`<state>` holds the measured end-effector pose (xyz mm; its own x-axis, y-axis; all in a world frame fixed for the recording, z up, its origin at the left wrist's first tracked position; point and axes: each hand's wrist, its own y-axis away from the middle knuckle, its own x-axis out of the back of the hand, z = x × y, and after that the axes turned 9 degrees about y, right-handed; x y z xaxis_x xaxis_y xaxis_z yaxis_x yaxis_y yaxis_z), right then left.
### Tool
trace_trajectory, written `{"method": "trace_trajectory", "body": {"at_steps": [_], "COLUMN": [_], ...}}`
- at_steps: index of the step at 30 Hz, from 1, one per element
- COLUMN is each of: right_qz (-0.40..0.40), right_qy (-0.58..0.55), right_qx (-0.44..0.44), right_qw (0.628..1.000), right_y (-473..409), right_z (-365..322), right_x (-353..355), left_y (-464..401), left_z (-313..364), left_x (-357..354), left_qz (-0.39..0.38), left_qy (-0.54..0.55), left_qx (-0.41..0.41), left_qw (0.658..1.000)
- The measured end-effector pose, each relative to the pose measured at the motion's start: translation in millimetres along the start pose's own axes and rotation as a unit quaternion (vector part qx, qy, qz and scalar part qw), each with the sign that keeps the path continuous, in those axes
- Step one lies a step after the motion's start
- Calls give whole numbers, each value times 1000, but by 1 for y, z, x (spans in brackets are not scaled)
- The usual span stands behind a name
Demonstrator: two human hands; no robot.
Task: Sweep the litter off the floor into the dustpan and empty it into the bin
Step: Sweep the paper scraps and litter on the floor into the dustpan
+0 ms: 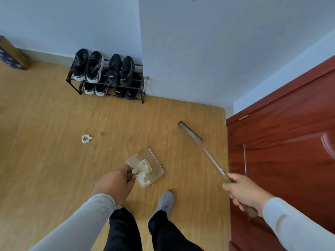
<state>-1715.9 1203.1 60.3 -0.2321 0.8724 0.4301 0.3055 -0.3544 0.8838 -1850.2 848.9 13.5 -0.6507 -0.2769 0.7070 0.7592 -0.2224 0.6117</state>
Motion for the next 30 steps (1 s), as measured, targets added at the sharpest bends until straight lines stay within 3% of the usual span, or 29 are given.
{"method": "trace_trajectory", "body": {"at_steps": [6, 11, 14, 19, 25, 30], "right_qz": [-14, -89, -149, -221, -135, -46], "right_qy": [155, 226, 219, 89, 21, 95], "right_qx": [-6, 3, 5, -27, -26, 22], "right_qw": [988, 970, 964, 971, 990, 994], "right_y": [-55, -6, 27, 41, 53, 22], "right_z": [-32, -6, 5, 9, 14, -41], "right_x": [-64, -94, -78, 7, 38, 9], "left_y": [-2, -5, -5, -5, -9, 15], "left_z": [-2, -2, -3, -4, -2, -23], "left_x": [-2, -1, -1, 1, 4, 11], "left_qz": [5, 2, 3, -1, -4, -14], "left_qy": [-1, -2, -3, 0, -8, 13], "left_qx": [-4, -7, -10, -10, -16, 12], "left_qw": [1000, 1000, 1000, 1000, 1000, 1000]}}
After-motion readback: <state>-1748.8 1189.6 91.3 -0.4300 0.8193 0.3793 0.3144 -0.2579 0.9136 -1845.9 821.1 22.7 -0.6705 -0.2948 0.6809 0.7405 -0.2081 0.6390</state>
